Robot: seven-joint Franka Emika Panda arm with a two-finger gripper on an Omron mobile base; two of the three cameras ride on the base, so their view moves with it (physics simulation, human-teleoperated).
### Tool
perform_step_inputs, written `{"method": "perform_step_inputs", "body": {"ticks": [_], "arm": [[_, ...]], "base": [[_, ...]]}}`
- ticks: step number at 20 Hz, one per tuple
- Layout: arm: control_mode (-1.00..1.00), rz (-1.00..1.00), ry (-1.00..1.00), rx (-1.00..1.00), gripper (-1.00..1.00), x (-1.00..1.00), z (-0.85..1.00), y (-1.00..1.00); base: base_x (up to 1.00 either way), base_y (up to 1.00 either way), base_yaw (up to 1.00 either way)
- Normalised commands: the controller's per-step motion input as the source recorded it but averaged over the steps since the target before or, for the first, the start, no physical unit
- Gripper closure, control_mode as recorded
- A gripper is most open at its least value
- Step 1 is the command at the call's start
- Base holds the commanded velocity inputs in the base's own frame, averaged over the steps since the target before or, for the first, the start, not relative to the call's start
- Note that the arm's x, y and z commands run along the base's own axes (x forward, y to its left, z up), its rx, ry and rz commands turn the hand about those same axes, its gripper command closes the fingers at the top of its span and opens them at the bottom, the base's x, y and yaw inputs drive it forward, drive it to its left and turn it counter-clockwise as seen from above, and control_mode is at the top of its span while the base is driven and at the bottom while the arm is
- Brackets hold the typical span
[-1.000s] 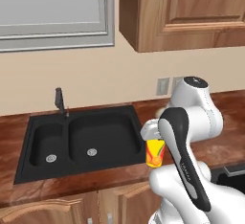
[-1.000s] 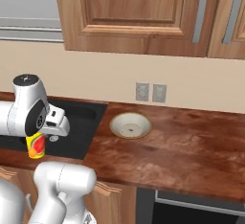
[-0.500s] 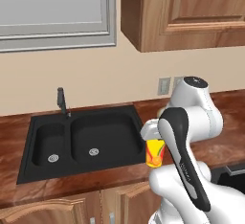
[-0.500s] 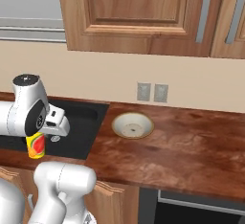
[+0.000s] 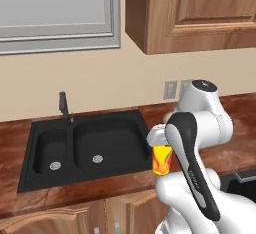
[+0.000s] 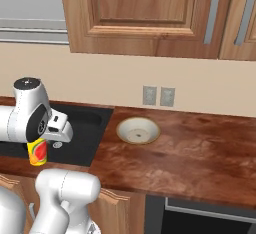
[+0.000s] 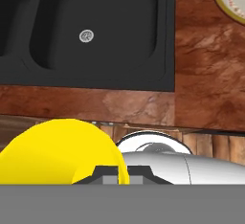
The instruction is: Place the bowl in the left basin and the cup in the right basin of the sink.
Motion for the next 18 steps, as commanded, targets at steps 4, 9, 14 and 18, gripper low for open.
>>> {"method": "perform_step_inputs", "body": {"ticks": [4,9,14,18], "arm": [[1.0,0.0,0.0,0.0,1.0,0.0,0.0,0.0],[1.0,0.0,0.0,0.0,1.0,0.0,0.0,0.0],[1.0,0.0,0.0,0.0,1.0,0.0,0.0,0.0],[1.0,0.0,0.0,0.0,1.0,0.0,0.0,0.0]], "base": [[0.02,0.01,0.0],[0.2,0.0,0.0],[0.25,0.0,0.0],[0.33,0.0,0.0]]}}
